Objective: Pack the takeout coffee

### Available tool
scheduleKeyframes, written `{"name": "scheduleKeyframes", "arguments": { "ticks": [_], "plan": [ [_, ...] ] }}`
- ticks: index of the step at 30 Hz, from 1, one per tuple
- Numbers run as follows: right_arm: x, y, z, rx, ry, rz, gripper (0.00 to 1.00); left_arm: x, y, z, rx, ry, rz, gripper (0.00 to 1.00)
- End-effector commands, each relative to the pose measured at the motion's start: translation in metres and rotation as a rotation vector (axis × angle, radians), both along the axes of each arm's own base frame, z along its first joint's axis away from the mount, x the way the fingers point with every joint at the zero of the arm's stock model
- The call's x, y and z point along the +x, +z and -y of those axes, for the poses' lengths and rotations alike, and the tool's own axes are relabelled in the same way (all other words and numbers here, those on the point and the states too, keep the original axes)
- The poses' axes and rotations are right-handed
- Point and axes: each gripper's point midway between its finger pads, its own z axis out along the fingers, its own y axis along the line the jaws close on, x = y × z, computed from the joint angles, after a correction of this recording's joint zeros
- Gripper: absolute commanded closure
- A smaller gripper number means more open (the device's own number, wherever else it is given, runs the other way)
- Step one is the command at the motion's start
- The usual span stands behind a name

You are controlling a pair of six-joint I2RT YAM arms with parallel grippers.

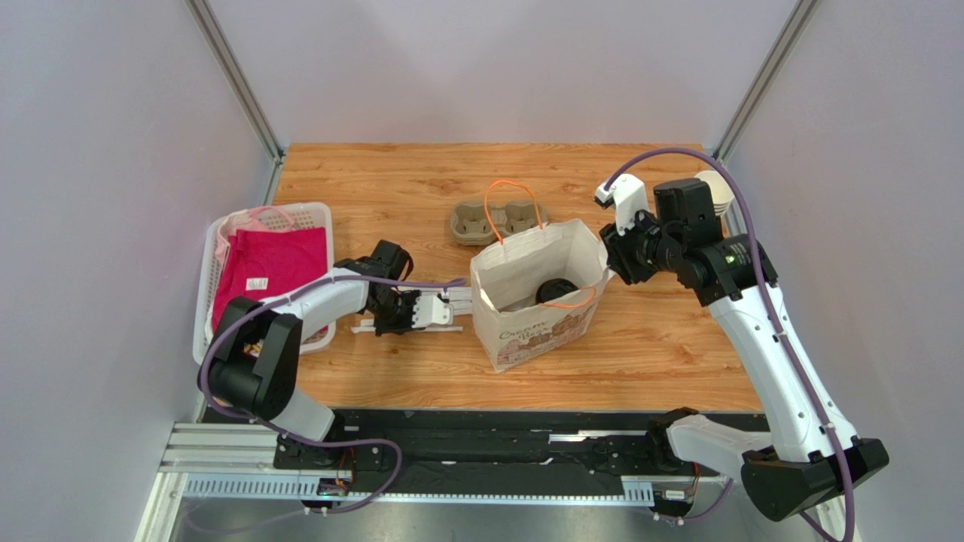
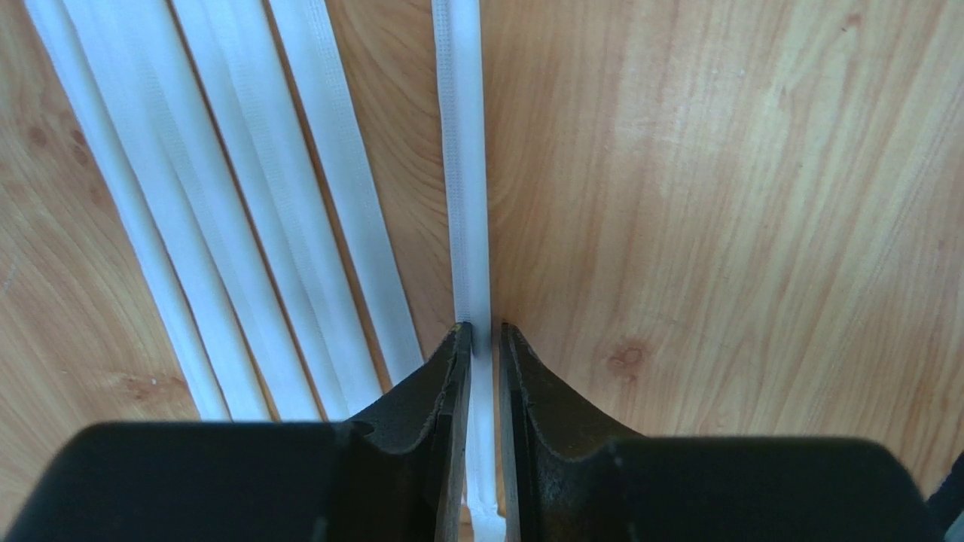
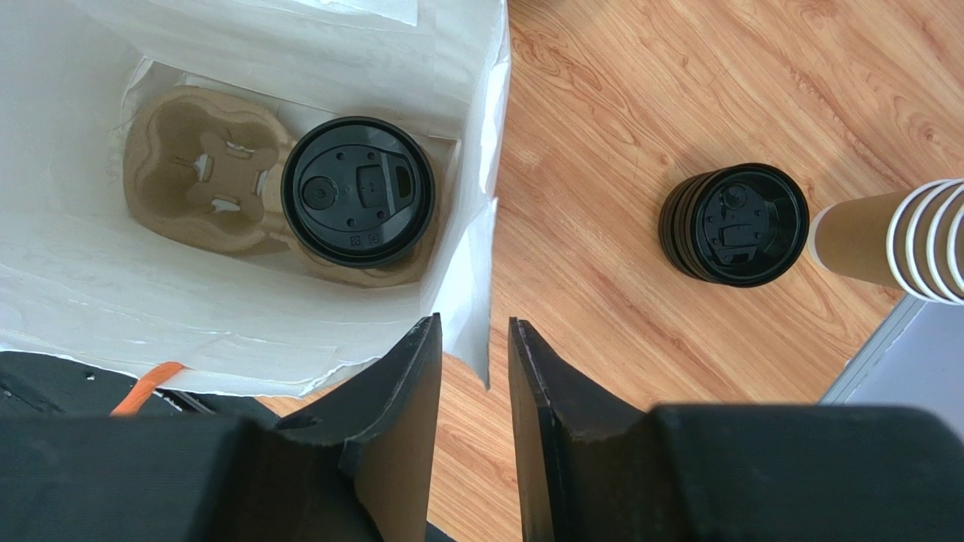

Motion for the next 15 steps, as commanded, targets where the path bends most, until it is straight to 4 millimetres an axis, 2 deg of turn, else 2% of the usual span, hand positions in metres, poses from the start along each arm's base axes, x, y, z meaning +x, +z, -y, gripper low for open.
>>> {"name": "scheduleKeyframes", "arguments": {
  "ticks": [1,2,6,8,11,15],
  "plan": [
    [0.004,0.018,0.002,0.012,-0.009,0.068,0.67,-0.020,0.000,-0.010,0.033,-0.006,-0.027,0.78],
    [0.004,0.018,0.002,0.013,-0.008,0.068,0.64,-0.021,0.000,-0.010,0.035,-0.007,-0.025,0.78],
    [0.006,0.019,0.001,0.020,-0.008,0.071,0.56,-0.019,-0.001,-0.009,0.056,0.014,-0.002,0.67],
    [0.007,0.021,0.000,0.022,-0.006,0.077,0.50,-0.017,-0.003,-0.011,0.077,0.030,0.016,0.67],
    [0.008,0.026,0.000,0.027,-0.010,0.088,0.39,-0.020,-0.005,-0.013,0.101,0.036,0.014,0.74],
    [0.012,0.033,-0.004,0.047,-0.014,0.095,0.35,-0.027,-0.001,-0.016,0.101,0.036,0.013,0.93]
  ]
}}
